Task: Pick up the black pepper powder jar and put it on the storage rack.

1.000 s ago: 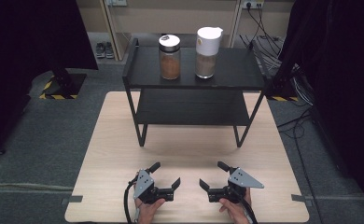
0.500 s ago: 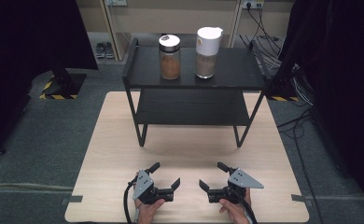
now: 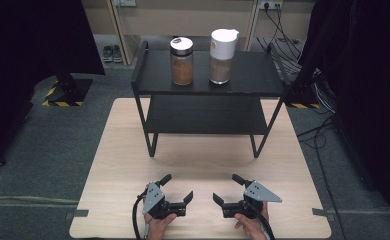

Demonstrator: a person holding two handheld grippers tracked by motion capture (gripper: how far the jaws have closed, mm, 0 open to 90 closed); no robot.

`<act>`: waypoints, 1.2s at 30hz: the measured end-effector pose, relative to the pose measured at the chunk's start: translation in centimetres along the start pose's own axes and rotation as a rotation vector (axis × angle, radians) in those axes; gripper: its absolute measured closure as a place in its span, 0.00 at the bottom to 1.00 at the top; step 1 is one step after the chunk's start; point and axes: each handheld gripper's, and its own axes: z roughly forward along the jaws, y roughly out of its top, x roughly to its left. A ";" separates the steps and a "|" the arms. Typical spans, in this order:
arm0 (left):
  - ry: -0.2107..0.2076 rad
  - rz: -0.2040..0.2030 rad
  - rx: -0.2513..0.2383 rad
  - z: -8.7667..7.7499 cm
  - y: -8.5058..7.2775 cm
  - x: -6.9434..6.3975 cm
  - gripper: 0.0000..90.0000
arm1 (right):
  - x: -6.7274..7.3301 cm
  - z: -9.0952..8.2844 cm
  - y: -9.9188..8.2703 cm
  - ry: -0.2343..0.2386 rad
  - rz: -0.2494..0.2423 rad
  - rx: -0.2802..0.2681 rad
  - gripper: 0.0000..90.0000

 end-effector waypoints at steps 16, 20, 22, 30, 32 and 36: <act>-0.001 0.001 -0.001 0.0 0.0 0.0 0.00 | -0.1 -0.1 -0.1 -0.006 0.009 -0.003 0.00; -0.002 0.002 0.000 0.0 0.0 0.0 0.00 | -0.1 -0.1 -0.1 -0.006 0.009 -0.003 0.00; -0.002 0.002 0.000 0.0 0.0 0.0 0.00 | -0.1 -0.1 -0.1 -0.006 0.009 -0.004 0.00; -0.002 0.002 0.000 0.0 0.0 0.0 0.00 | -0.2 -0.2 -0.1 -0.007 0.016 -0.006 0.00; -0.002 0.001 0.000 0.0 0.0 0.0 0.00 | -0.2 -0.2 -0.1 -0.007 0.018 -0.006 0.00; -0.001 0.002 0.000 0.0 0.0 0.0 0.00 | -0.2 -0.3 -0.1 -0.006 0.019 -0.008 0.00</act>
